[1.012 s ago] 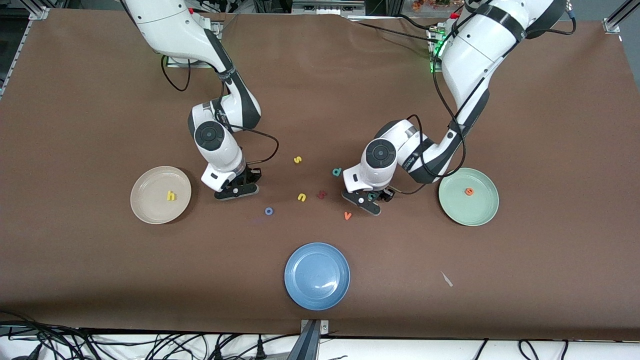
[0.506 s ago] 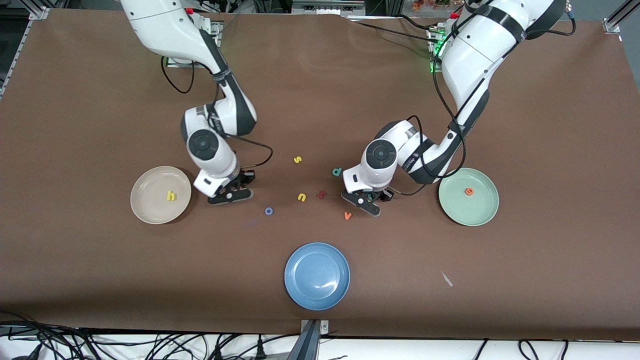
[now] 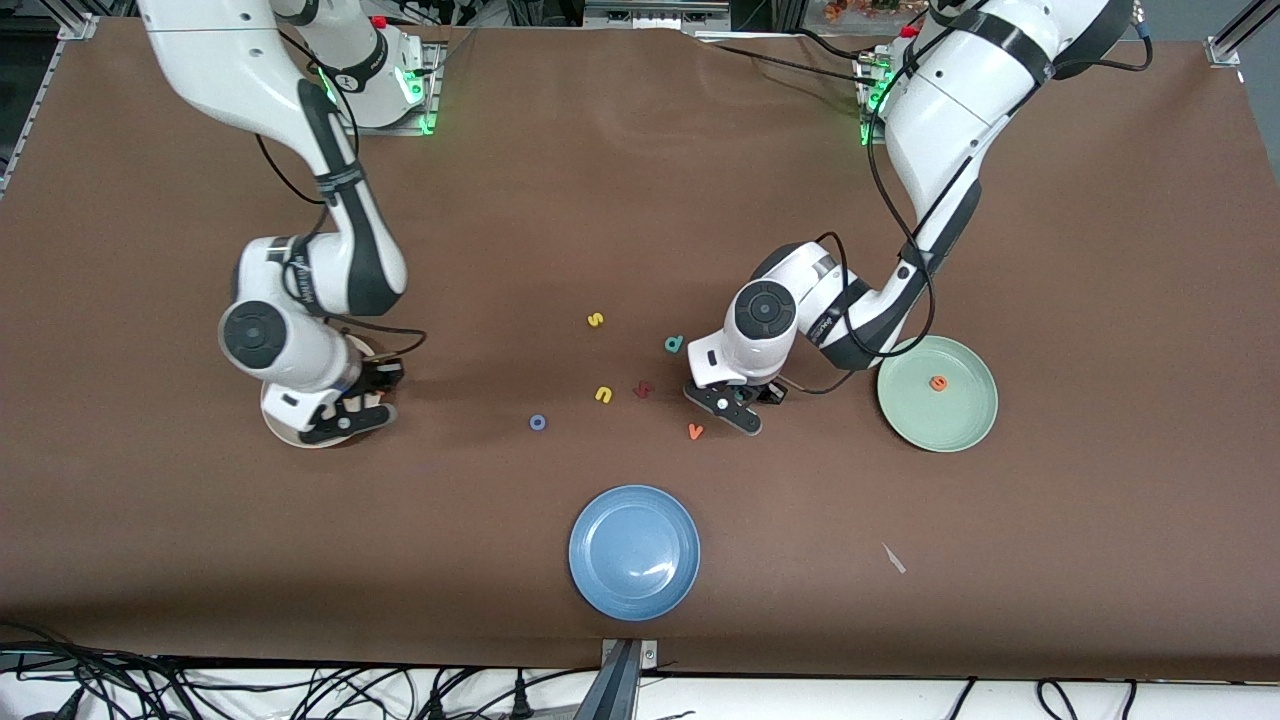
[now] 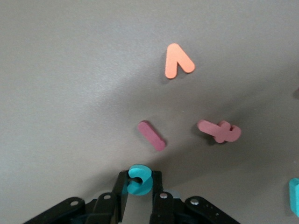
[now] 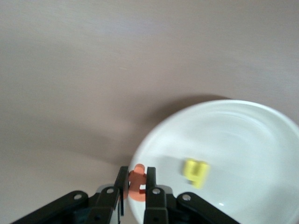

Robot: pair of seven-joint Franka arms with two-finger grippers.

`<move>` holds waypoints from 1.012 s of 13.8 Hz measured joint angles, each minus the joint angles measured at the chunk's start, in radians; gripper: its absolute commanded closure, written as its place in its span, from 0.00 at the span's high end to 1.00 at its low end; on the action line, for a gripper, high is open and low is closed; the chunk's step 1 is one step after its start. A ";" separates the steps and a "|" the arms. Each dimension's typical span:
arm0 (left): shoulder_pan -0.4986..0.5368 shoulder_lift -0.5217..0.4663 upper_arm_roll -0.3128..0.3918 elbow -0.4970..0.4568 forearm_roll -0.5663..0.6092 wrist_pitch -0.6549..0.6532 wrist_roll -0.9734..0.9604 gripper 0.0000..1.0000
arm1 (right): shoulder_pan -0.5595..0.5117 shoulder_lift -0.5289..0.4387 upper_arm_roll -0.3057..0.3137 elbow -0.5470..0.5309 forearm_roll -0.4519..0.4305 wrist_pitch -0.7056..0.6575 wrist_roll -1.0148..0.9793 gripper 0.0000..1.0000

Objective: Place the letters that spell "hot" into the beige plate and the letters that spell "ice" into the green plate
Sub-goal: 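Drop the orange t on the white plate while the left drops c on green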

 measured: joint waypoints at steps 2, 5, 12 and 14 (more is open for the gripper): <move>0.010 -0.005 0.001 0.013 0.000 -0.005 0.005 0.00 | -0.008 -0.004 -0.035 0.000 0.000 -0.023 -0.038 0.99; 0.040 -0.051 0.000 0.028 0.000 -0.110 0.010 0.00 | -0.005 -0.004 -0.041 -0.001 0.000 -0.029 -0.040 1.00; 0.274 -0.137 0.002 0.028 -0.003 -0.337 0.256 0.02 | 0.026 -0.003 0.059 0.031 0.068 -0.027 0.234 1.00; 0.351 -0.136 0.002 0.014 -0.004 -0.356 0.320 0.02 | 0.061 0.011 0.097 0.073 0.070 -0.026 0.382 1.00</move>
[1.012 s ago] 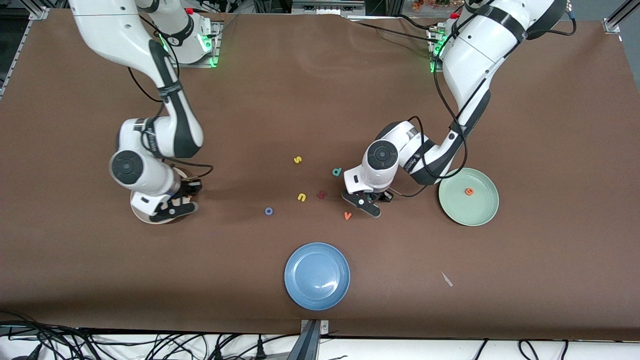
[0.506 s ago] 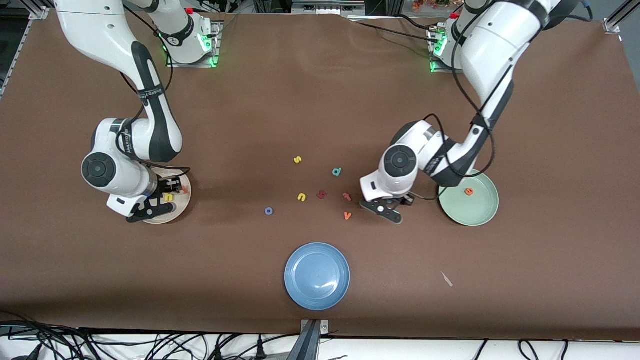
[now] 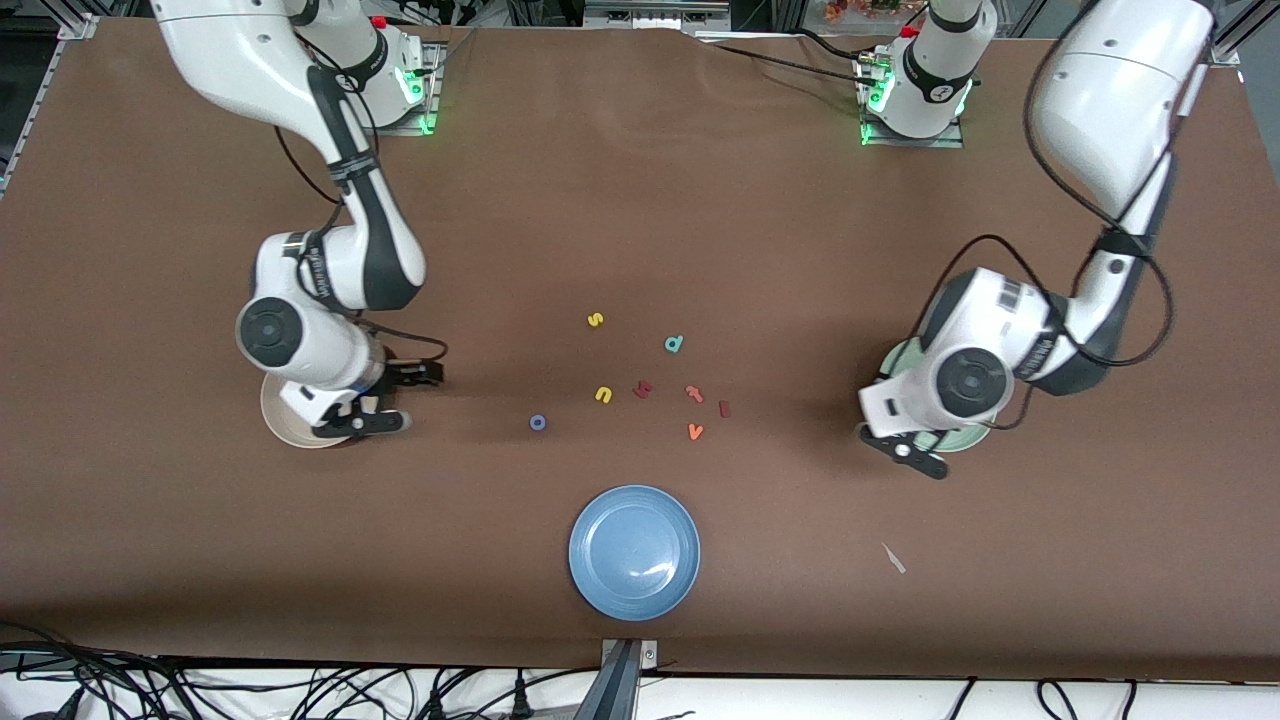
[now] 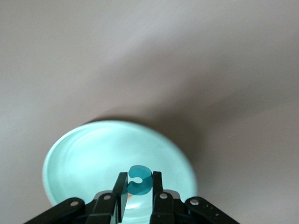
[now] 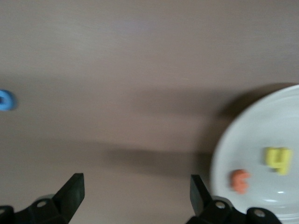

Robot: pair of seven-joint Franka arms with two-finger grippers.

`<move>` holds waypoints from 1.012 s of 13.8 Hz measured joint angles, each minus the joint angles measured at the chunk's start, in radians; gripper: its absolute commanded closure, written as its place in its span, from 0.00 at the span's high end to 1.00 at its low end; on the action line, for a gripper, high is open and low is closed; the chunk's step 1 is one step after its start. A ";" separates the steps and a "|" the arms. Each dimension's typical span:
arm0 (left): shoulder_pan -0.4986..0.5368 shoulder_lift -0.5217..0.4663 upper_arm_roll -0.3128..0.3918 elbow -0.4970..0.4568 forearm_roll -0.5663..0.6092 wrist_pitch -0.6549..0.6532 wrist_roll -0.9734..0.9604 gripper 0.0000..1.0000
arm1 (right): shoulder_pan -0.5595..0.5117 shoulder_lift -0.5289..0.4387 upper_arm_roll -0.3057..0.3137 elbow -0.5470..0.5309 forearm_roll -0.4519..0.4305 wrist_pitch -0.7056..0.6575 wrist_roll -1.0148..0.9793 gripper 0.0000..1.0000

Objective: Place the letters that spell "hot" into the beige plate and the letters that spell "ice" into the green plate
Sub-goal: 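Drop the orange t on the white plate while the left drops c on green, then reach the right gripper to the blue o while the left reaches the pink i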

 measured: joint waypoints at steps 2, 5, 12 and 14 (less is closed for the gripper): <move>0.038 0.008 0.000 -0.021 0.000 -0.002 0.014 0.14 | 0.049 0.041 0.014 0.059 0.000 0.001 0.145 1.00; 0.041 0.031 -0.003 -0.040 0.000 -0.001 0.012 1.00 | 0.104 0.131 0.015 0.146 0.000 0.009 0.345 1.00; 0.035 0.026 -0.081 -0.025 -0.009 0.000 -0.004 1.00 | 0.157 0.283 0.019 0.305 0.000 0.050 0.482 1.00; 0.025 0.017 -0.128 -0.012 -0.044 0.000 -0.086 1.00 | 0.159 0.318 0.021 0.354 0.000 0.049 0.489 0.99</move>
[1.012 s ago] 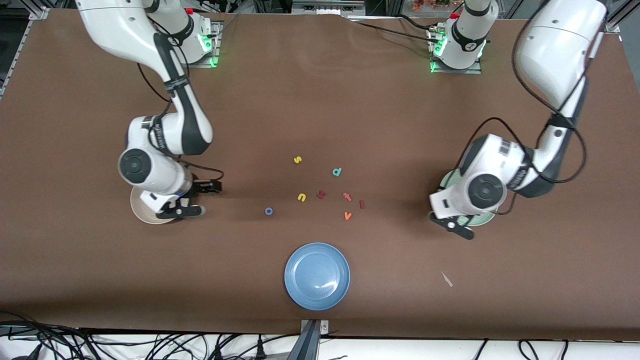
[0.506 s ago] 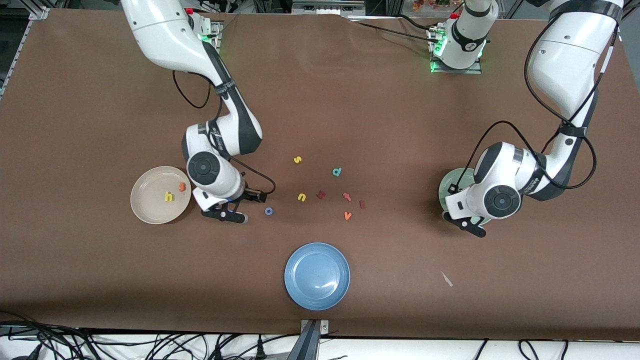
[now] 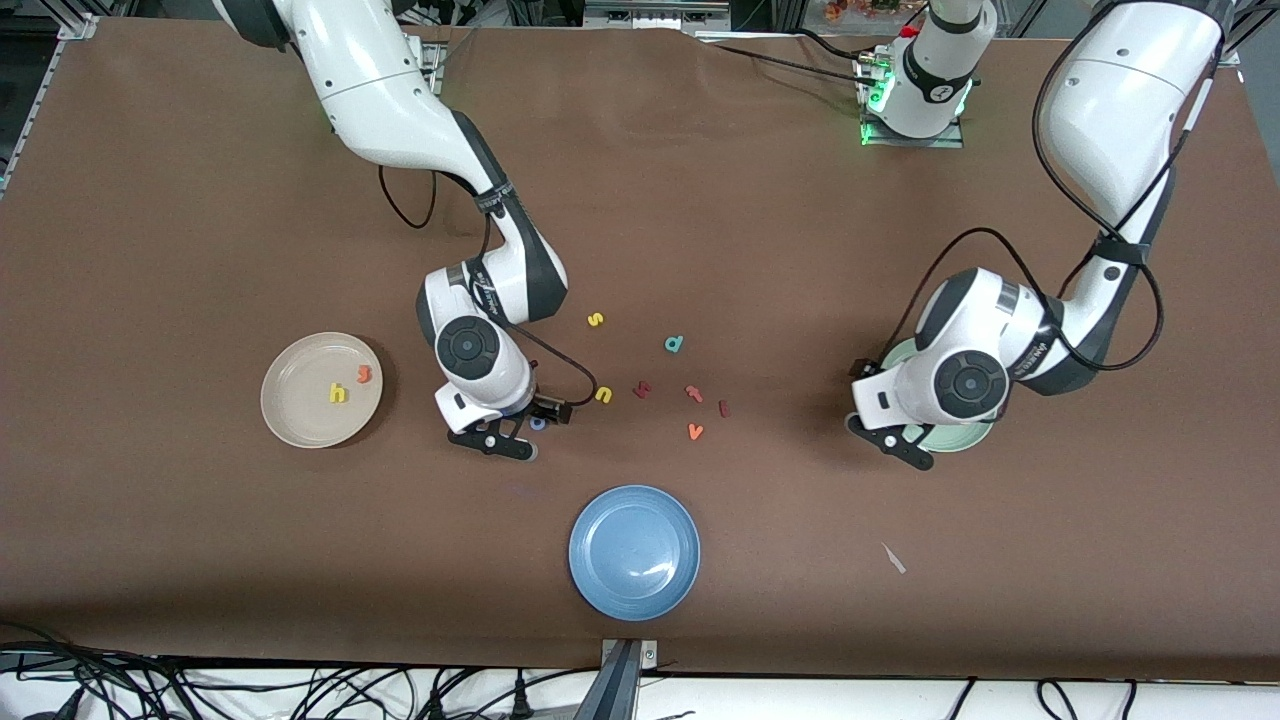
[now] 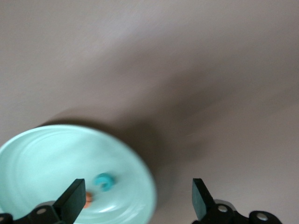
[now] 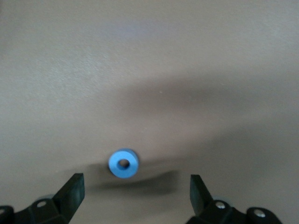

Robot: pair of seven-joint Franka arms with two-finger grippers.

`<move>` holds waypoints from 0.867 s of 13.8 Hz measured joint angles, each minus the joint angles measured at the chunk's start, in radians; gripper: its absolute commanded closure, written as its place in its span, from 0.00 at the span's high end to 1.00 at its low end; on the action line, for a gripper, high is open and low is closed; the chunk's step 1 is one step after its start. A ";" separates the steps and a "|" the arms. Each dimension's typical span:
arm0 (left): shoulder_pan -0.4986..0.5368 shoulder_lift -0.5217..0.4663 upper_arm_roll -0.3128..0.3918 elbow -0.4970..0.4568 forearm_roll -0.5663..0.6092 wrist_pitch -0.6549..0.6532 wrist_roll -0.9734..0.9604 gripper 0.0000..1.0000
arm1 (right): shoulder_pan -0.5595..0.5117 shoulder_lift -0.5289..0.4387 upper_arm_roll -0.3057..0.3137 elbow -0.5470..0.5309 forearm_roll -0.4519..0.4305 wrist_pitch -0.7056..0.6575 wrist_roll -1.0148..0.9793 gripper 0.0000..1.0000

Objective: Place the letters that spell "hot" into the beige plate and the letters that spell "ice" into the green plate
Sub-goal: 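Reach the right gripper to the blue o while the left reaches the pink i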

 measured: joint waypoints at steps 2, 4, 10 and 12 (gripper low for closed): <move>-0.037 -0.005 -0.022 0.018 -0.017 0.001 -0.117 1.00 | 0.000 0.027 0.000 0.030 0.000 0.000 0.001 0.88; -0.096 -0.004 -0.024 0.044 -0.023 0.001 -0.277 1.00 | 0.000 0.042 0.000 0.042 0.000 0.000 0.001 0.72; -0.266 0.107 -0.010 0.179 -0.026 0.053 -0.696 1.00 | 0.008 0.044 0.002 0.064 0.000 -0.028 0.019 0.49; -0.298 0.164 0.011 0.231 -0.026 0.095 -0.723 1.00 | 0.011 0.043 0.002 0.064 0.000 -0.031 0.020 0.48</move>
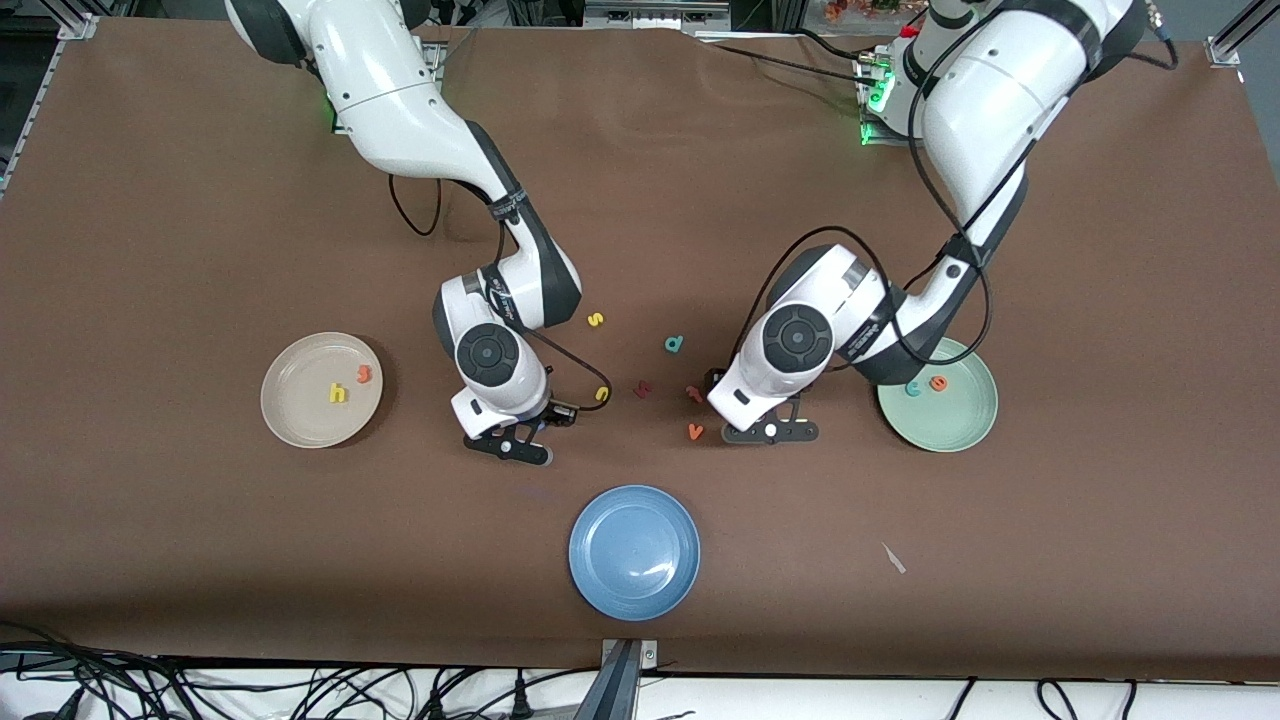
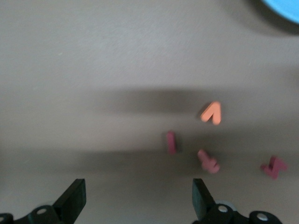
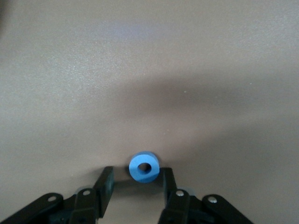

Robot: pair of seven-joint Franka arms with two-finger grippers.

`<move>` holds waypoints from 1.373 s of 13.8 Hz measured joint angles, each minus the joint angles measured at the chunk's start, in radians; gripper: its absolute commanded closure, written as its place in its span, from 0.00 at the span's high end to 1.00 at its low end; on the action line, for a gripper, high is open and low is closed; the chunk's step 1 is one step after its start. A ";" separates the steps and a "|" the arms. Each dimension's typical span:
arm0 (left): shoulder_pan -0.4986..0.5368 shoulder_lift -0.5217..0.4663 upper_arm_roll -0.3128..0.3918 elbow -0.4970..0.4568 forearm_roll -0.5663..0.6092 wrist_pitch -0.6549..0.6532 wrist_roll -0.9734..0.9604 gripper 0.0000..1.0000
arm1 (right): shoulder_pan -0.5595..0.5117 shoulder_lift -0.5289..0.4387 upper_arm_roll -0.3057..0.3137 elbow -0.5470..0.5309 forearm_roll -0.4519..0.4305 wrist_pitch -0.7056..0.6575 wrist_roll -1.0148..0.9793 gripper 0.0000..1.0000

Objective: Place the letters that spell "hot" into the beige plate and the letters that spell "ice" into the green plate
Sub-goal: 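Reach the right gripper to the blue o while the left reaches the pink i, then carry the blue o to the white plate while the left carries i to green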

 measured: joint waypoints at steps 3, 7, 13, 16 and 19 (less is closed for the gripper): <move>-0.061 0.060 0.054 0.034 0.000 0.064 -0.010 1.00 | 0.000 0.000 0.000 0.002 0.000 -0.005 0.000 0.42; -0.096 0.078 0.074 0.046 0.000 0.075 -0.021 1.00 | -0.001 0.000 -0.004 0.003 0.000 -0.010 -0.003 0.42; -0.096 0.080 0.077 0.051 0.000 0.075 -0.051 0.82 | -0.003 -0.001 -0.008 0.003 0.000 -0.010 -0.012 0.38; -0.096 0.081 0.077 0.051 0.000 0.075 -0.051 0.54 | -0.003 -0.001 -0.008 0.003 0.000 -0.010 -0.012 0.27; -0.096 0.084 0.077 0.051 0.000 0.075 -0.050 0.46 | -0.003 -0.001 -0.008 0.005 0.000 -0.010 -0.012 0.21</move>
